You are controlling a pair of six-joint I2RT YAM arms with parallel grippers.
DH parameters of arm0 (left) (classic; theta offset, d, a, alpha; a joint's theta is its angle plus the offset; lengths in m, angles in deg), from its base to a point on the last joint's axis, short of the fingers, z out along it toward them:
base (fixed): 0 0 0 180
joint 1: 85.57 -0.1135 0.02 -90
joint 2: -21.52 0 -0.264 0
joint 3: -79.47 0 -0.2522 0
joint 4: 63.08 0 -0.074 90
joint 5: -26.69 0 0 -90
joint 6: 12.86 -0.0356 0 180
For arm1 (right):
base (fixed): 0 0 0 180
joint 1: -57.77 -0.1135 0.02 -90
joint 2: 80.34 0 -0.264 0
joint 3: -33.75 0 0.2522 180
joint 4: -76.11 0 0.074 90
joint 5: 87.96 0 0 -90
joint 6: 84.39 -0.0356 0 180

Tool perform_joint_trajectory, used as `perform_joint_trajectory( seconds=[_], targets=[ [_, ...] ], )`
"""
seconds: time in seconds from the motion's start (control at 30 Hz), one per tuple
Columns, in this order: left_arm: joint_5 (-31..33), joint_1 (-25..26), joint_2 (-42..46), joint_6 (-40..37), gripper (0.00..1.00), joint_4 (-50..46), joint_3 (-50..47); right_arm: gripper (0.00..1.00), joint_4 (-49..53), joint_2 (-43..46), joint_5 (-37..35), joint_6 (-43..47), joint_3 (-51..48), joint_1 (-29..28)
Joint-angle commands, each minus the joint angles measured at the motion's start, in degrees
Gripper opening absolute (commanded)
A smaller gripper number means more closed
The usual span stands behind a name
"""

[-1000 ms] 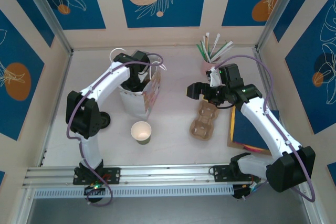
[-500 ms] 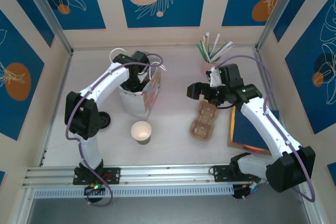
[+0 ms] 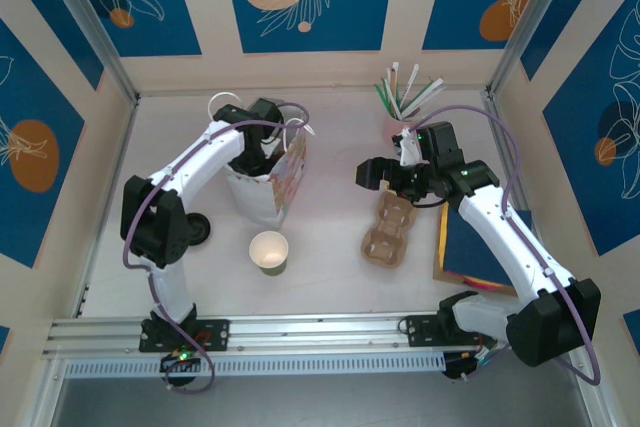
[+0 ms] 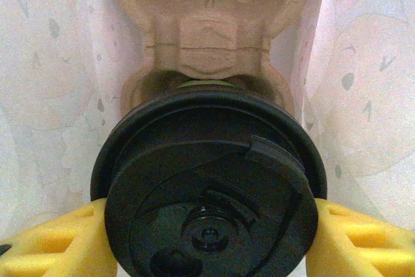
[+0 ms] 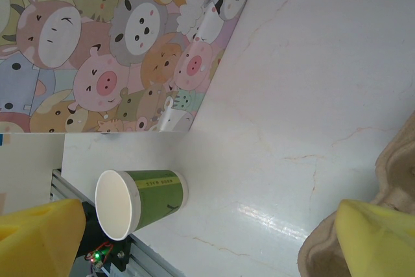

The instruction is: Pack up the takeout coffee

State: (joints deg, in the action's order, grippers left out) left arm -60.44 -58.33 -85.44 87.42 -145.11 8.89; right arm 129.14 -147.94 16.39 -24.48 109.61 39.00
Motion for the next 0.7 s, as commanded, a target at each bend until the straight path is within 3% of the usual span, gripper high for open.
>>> perform_joint_trajectory(
  seconds=[0.0, 0.67],
  targets=[
    [1.87, -1.65, -3.87, -0.97, 0.54, 0.37, -4.01, 0.99, 1.16, 0.79, -0.10, 0.67, 0.41, -0.32],
    [1.85, -2.01, -3.77, -1.08, 0.54, 2.17, -6.53, 0.99, 1.32, 0.98, -0.02, 0.59, 0.38, -0.34]
  ],
)
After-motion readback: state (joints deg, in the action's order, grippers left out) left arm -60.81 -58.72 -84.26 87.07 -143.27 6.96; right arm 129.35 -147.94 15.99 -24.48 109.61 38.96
